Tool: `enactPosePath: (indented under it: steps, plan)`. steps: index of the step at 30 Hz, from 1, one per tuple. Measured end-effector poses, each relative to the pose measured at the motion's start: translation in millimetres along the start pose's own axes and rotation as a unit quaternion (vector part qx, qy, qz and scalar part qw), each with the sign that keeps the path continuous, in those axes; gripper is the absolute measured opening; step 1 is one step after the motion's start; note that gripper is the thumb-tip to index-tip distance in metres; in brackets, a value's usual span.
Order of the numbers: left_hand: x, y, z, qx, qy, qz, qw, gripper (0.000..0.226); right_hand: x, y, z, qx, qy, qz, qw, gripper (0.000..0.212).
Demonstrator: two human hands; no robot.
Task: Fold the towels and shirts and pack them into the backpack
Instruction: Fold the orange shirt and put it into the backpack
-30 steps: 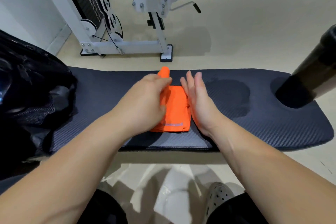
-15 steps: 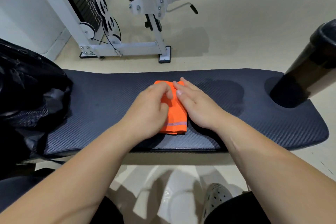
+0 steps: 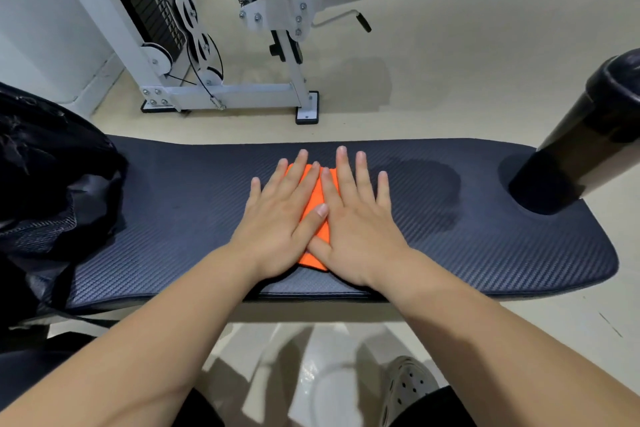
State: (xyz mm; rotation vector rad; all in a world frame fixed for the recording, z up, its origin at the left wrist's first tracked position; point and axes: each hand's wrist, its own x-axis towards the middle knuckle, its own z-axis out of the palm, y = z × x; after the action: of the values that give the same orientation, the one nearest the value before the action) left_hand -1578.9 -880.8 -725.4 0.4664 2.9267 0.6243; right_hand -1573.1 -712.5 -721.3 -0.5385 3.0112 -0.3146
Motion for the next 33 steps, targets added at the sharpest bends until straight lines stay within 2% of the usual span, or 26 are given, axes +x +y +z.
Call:
enactPosePath:
  steps: [3, 6, 8, 11, 15, 17, 19, 22, 27, 30, 33]
  plan:
    - [1, -12, -4, 0.0, -0.003, 0.034, 0.999, 0.071, 5, 8, -7, 0.031, -0.008, -0.055, 0.998, 0.084]
    - [3, -19, -3, -0.029, 0.01, 0.045, 0.999, 0.068, 9, 15, -6, 0.097, -0.026, -0.071, 0.992, 0.076]
    - [5, -19, -1, -0.041, 0.021, 0.012, 0.999, 0.068, 10, 13, -2, 0.101, -0.025, -0.055, 0.993, 0.075]
    - [3, -11, -6, -0.057, 0.018, -0.066, 0.996, 0.068, 10, 9, 0, 0.048, -0.017, 0.0, 0.999, 0.077]
    - [-8, -3, -12, -0.075, 0.046, -0.064, 0.994, 0.067, 4, 9, -3, 0.056, -0.041, 0.008, 0.998, 0.078]
    - [-14, -2, -17, -0.132, 0.056, -0.067, 0.987, 0.062, -1, 9, -3, 0.076, -0.058, 0.001, 0.995, 0.079]
    - [-22, 1, -24, -0.187, 0.028, -0.085, 0.978, 0.063, -8, 9, -5, 0.093, -0.075, -0.006, 0.993, 0.08]
    - [-30, 3, -31, -0.204, -0.01, -0.099, 0.974, 0.066, -18, 7, -12, 0.123, -0.09, -0.017, 0.988, 0.081]
    - [-49, 11, -35, -0.391, 0.003, -0.126, 0.912, 0.044, -28, -2, -20, 0.19, -0.087, -0.026, 0.978, 0.083]
    - [-61, 17, -34, -0.437, 0.028, -0.139, 0.888, 0.047, -34, -12, -22, 0.253, -0.081, -0.019, 0.964, 0.078]
    - [-71, 22, -38, -0.491, 0.061, -0.151, 0.856, 0.048, -37, -24, -29, 0.36, -0.058, 0.003, 0.931, 0.065]
